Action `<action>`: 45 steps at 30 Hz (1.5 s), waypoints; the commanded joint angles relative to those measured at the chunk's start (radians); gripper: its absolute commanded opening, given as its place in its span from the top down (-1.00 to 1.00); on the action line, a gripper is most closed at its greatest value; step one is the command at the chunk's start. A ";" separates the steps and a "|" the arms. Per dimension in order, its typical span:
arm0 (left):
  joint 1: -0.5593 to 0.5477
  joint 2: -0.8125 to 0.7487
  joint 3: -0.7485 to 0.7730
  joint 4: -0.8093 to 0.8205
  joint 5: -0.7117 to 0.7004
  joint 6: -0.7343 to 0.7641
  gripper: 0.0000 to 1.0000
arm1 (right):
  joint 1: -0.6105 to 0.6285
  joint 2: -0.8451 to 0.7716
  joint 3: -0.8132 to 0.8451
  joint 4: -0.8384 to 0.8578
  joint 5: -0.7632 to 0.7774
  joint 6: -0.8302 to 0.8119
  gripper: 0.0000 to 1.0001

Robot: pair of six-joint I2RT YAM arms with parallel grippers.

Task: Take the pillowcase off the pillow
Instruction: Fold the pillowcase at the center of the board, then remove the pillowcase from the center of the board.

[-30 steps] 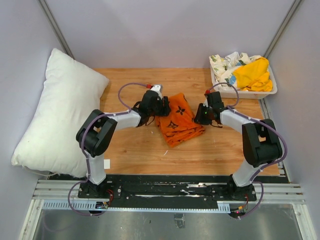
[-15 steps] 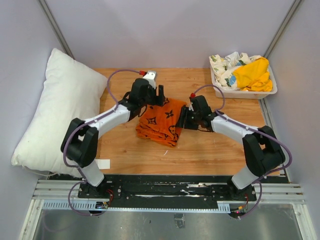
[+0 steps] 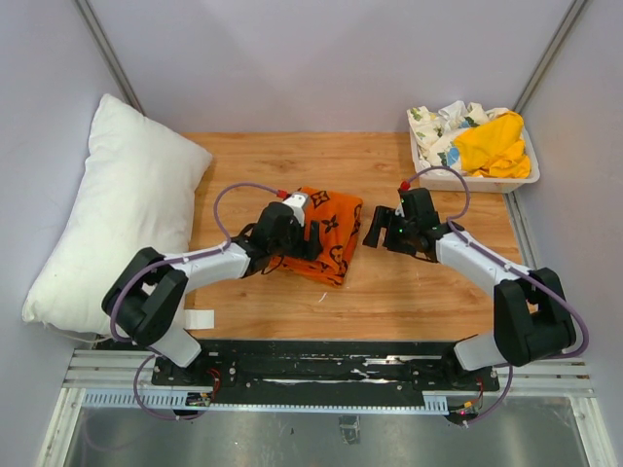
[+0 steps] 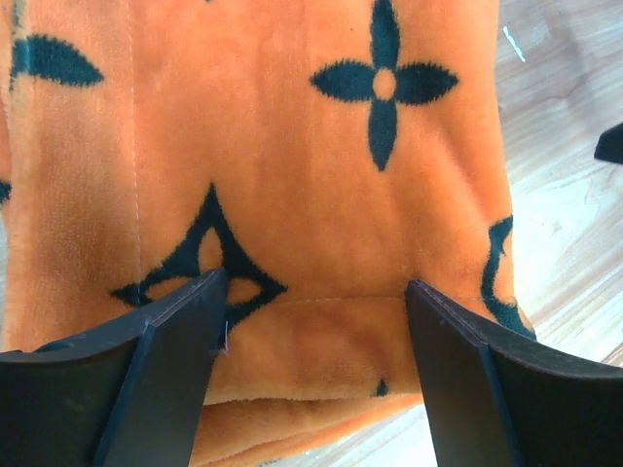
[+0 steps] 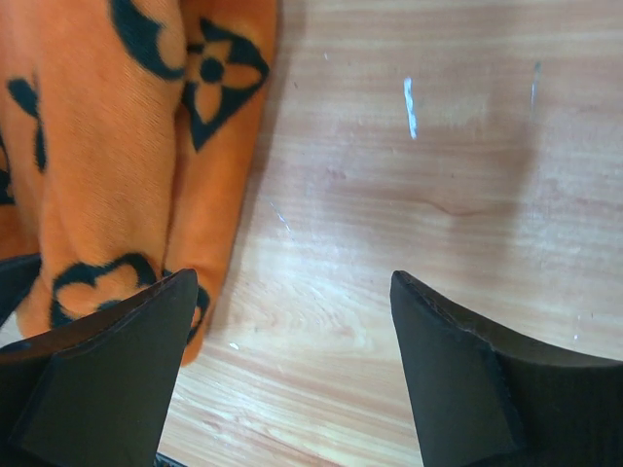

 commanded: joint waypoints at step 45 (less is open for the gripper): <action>0.359 0.140 0.102 -0.136 -0.322 -0.039 -0.99 | -0.039 0.046 0.044 -0.022 -0.098 -0.116 -0.75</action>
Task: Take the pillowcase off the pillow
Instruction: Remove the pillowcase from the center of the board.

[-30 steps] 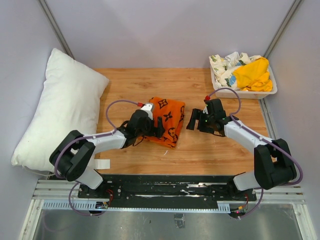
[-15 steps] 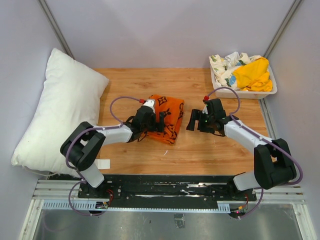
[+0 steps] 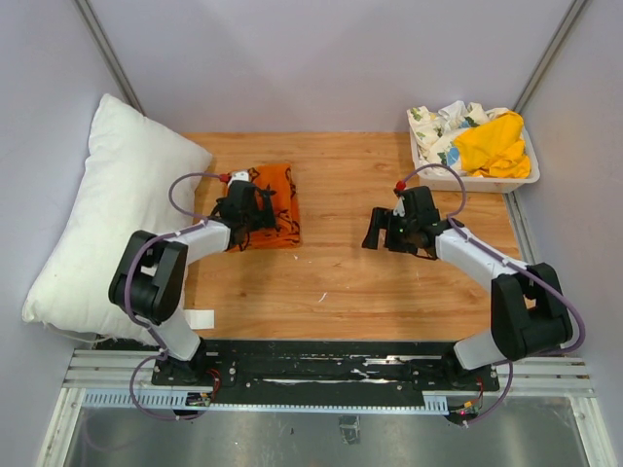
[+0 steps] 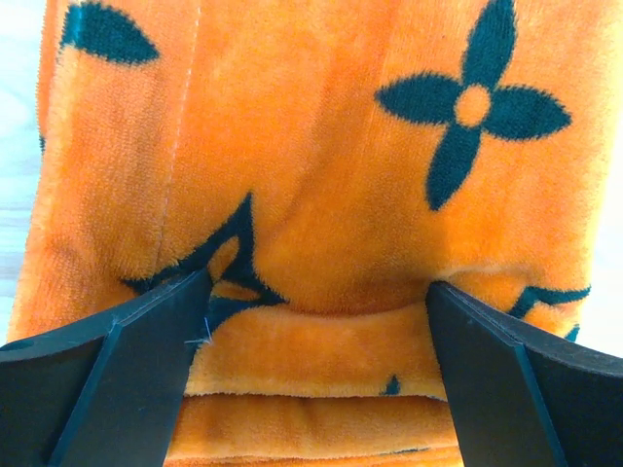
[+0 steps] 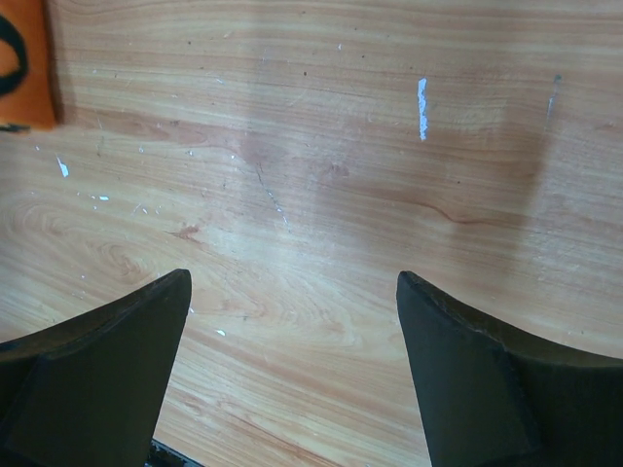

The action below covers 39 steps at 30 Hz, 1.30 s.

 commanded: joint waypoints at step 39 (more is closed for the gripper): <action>0.251 -0.278 0.623 -0.359 0.259 0.325 -0.99 | -0.018 -0.141 0.222 -0.060 0.063 -0.075 -0.97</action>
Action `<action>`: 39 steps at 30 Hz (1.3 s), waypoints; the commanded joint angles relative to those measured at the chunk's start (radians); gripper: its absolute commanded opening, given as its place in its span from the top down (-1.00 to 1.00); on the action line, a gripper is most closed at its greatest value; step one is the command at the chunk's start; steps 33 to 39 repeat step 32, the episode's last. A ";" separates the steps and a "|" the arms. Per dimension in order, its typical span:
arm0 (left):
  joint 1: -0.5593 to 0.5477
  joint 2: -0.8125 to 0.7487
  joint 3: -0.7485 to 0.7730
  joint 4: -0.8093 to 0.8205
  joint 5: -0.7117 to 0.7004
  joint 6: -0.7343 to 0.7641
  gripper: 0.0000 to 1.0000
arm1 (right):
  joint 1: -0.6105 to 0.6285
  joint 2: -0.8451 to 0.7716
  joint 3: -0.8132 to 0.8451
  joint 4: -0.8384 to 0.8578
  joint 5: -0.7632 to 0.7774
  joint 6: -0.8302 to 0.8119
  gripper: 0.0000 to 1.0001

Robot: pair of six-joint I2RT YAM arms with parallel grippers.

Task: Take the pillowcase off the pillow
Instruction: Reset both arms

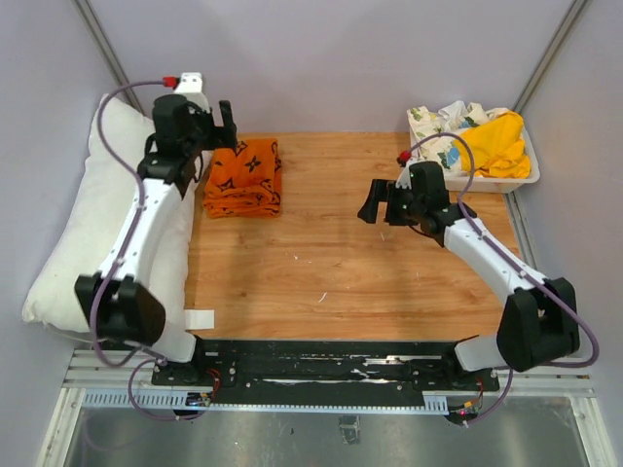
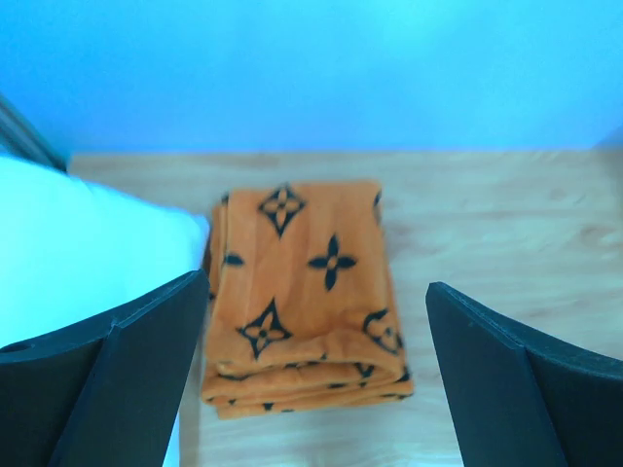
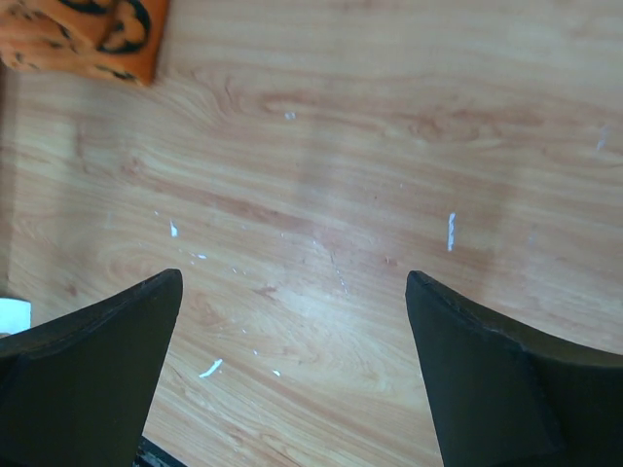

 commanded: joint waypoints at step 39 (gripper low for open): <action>0.044 -0.715 -0.610 0.271 0.156 -0.196 -0.99 | -0.018 -0.424 -0.185 0.147 0.425 -0.144 -0.97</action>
